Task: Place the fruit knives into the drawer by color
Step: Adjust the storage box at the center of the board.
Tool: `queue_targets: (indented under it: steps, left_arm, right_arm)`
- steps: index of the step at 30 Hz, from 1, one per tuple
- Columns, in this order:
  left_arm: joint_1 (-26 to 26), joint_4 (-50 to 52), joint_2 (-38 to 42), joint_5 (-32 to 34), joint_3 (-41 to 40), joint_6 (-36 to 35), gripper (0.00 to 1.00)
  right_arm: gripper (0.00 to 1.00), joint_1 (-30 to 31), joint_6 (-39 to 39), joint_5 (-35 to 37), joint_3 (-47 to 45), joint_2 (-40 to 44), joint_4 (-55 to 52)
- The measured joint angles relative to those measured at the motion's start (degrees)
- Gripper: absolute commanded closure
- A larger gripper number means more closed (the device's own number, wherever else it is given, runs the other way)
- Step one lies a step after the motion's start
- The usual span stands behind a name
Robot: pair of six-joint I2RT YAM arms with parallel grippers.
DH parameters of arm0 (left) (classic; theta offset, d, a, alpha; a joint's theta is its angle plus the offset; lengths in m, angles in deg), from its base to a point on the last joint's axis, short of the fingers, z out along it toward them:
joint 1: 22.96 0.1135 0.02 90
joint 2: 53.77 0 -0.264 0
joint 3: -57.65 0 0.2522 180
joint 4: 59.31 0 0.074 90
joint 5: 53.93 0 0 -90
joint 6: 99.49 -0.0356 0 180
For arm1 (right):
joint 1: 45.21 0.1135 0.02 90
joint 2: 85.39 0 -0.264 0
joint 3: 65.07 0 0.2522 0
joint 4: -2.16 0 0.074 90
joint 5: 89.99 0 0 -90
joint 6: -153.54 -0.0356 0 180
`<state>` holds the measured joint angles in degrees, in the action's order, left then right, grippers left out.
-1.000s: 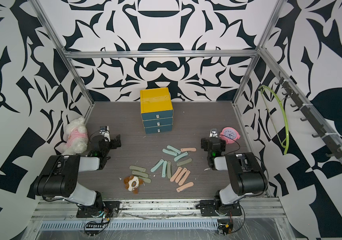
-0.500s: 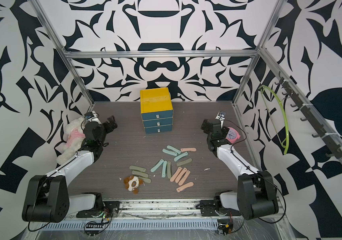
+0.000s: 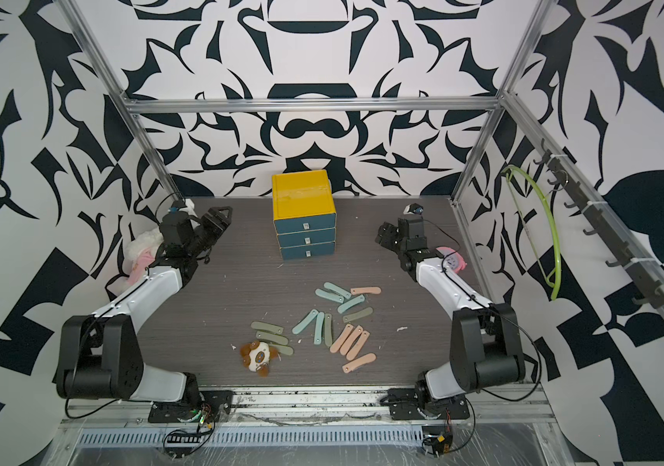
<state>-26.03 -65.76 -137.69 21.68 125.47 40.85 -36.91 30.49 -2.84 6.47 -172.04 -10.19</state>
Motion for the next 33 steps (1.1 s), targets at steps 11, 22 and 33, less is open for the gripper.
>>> queue_targets:
  steps: [11,22,33]
  left_arm:
    - [-5.07,3.89,-12.41,-7.69,11.26,-1.55,0.53]
    - [-8.72,12.94,-18.91,-4.44,15.82,-3.87,0.53]
    - [-11.74,14.60,-20.61,-4.04,16.52,-4.87,0.54]
  right_arm:
    - [0.35,2.78,-8.00,-9.97,20.35,-19.56,2.21]
    - [0.35,3.93,-11.87,-15.76,35.76,-35.04,-2.29]
    - [0.36,5.81,-10.45,-21.73,43.01,-41.57,-5.70]
